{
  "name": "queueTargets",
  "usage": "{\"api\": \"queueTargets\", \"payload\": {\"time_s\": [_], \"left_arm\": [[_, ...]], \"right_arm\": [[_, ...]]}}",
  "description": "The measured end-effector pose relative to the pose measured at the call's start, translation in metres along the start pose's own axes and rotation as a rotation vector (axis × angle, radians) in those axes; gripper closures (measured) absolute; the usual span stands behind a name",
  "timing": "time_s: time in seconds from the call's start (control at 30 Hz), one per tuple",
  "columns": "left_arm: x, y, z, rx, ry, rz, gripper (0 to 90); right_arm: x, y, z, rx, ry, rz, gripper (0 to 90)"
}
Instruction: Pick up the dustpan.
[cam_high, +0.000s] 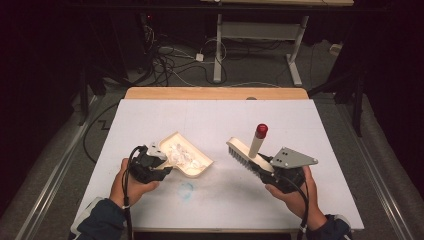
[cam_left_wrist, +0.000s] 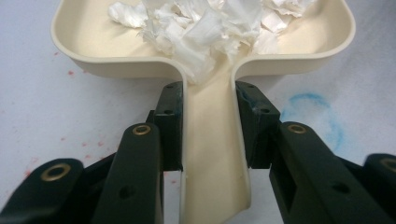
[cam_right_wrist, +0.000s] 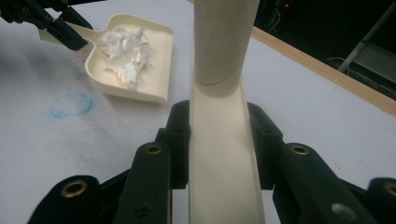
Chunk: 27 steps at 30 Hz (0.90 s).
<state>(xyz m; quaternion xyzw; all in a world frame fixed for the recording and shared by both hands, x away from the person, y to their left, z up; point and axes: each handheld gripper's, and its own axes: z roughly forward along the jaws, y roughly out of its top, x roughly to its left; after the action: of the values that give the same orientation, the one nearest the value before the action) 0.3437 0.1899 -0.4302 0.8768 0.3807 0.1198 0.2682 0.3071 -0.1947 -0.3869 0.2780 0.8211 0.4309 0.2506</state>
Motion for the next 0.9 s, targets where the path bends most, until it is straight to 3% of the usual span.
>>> {"api": "queueTargets", "payload": {"time_s": [0.1, 0.9], "left_arm": [[0.006, -0.003, -0.001, -0.003, 0.006, -0.015, 63.8], [0.015, -0.016, -0.007, -0.011, 0.037, -0.062, 63.8]], "right_arm": [[-0.004, -0.003, -0.005, 0.006, 0.003, -0.001, 67.7], [-0.016, -0.019, -0.028, 0.084, 0.042, -0.002, 67.7]]}}
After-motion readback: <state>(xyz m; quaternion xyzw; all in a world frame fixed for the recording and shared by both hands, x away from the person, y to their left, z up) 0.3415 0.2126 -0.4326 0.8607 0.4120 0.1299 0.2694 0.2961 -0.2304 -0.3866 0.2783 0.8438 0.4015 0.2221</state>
